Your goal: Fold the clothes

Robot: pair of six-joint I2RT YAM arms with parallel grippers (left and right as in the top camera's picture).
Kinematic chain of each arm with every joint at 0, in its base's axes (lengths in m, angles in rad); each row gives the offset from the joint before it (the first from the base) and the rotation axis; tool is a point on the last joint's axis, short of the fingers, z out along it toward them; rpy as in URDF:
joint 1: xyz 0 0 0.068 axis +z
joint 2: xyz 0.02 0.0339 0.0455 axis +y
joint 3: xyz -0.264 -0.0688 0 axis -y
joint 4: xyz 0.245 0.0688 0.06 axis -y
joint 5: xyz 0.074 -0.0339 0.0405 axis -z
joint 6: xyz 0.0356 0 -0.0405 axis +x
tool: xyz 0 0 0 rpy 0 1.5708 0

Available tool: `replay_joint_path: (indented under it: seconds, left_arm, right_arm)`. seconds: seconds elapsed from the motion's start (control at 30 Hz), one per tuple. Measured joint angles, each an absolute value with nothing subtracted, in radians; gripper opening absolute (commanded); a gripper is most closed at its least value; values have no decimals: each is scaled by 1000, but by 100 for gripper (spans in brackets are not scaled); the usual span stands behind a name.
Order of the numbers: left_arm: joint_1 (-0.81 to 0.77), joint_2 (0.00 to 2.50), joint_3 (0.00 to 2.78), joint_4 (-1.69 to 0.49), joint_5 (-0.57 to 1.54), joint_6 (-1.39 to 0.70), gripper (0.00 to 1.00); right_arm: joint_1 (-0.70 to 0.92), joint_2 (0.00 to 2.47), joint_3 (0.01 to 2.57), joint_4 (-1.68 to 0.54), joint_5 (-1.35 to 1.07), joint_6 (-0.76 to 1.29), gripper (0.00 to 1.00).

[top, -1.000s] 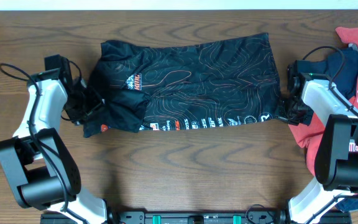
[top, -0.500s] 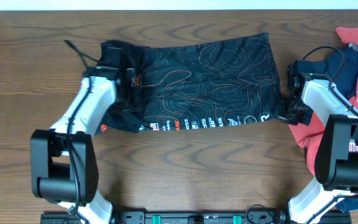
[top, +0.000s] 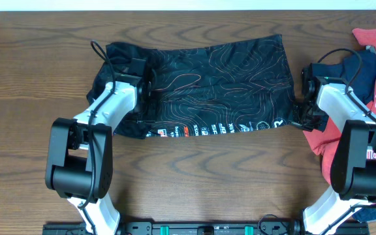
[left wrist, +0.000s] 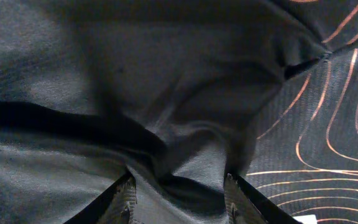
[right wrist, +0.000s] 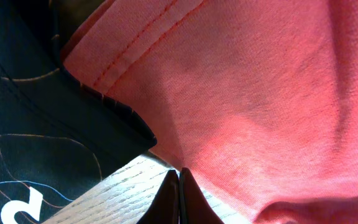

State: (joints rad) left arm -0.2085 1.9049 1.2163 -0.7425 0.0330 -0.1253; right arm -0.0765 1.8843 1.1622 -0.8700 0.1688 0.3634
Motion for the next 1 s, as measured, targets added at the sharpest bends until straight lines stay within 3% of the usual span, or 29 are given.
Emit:
replay_joint_path:
  seconds: [0.4,0.47,0.63,1.0]
  left_arm:
    - [-281,1905,1213,-743,2,-122,45]
    - [-281,1905,1210,-743,-10,-123,37]
    - [-281,1905,1205,-743,-30,-116,6]
    - [-270,1900,1254,-734,-52,-108,5]
  right_arm:
    - [-76,1884,1162,-870,169,363,1]
    - [-76,1884,1162,-870,168,363,1]
    - [-76,1884,1162,-870,168,363,1]
    - [-76,1884,1162,-870,169,363,1]
